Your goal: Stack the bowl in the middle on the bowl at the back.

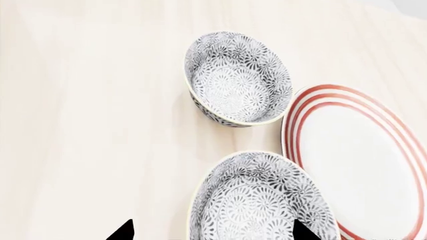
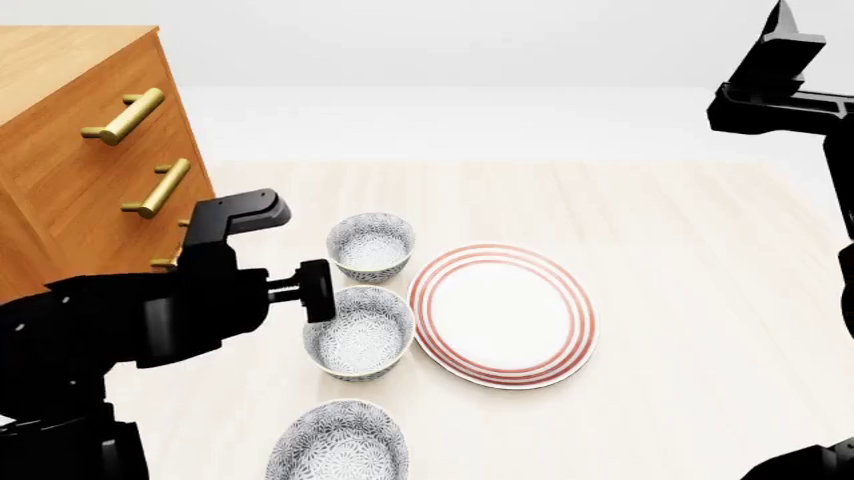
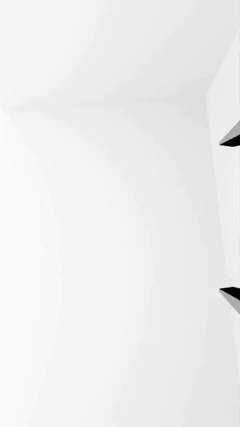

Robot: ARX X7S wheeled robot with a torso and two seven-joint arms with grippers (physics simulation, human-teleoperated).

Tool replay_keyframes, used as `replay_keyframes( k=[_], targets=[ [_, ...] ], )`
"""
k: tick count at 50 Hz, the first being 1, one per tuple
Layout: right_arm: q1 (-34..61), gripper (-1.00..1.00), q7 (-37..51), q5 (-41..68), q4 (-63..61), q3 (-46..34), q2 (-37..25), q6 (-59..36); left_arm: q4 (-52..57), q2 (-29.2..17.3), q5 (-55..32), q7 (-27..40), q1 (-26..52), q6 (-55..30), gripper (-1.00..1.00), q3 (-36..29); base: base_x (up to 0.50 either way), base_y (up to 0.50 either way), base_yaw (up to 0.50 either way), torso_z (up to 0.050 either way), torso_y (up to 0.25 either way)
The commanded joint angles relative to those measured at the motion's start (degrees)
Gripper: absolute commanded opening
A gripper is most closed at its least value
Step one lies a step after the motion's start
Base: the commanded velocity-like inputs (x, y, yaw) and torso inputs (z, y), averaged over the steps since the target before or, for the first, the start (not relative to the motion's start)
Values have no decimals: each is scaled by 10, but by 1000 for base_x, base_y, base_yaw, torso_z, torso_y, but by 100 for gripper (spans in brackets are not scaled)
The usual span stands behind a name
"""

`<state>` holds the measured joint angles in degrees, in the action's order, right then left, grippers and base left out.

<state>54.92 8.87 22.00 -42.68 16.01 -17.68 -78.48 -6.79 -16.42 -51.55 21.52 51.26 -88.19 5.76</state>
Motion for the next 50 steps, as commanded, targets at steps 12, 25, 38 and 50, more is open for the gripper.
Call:
replay_keyframes(
  k=[12,25,38,50],
  targets=[
    [0,100,6,8,-3,0,-2,-7,-34,-3,-23,8,-17,46,100,-28,0,0,0,0,0],
    [-4,100,10,11,-5,0,-2,-9,-59,-7,-13,-6,-26,79,100,-50,0,0,0,0,0],
    [-1,100,11,17,-11,7,-11,-20,-93,-4,-1,-15,-26,111,100,-62,0,0,0,0,0],
    [0,100,15,20,-9,7,-12,-18,-109,1,3,-21,-26,128,100,-70,0,0,0,0,0]
  ],
)
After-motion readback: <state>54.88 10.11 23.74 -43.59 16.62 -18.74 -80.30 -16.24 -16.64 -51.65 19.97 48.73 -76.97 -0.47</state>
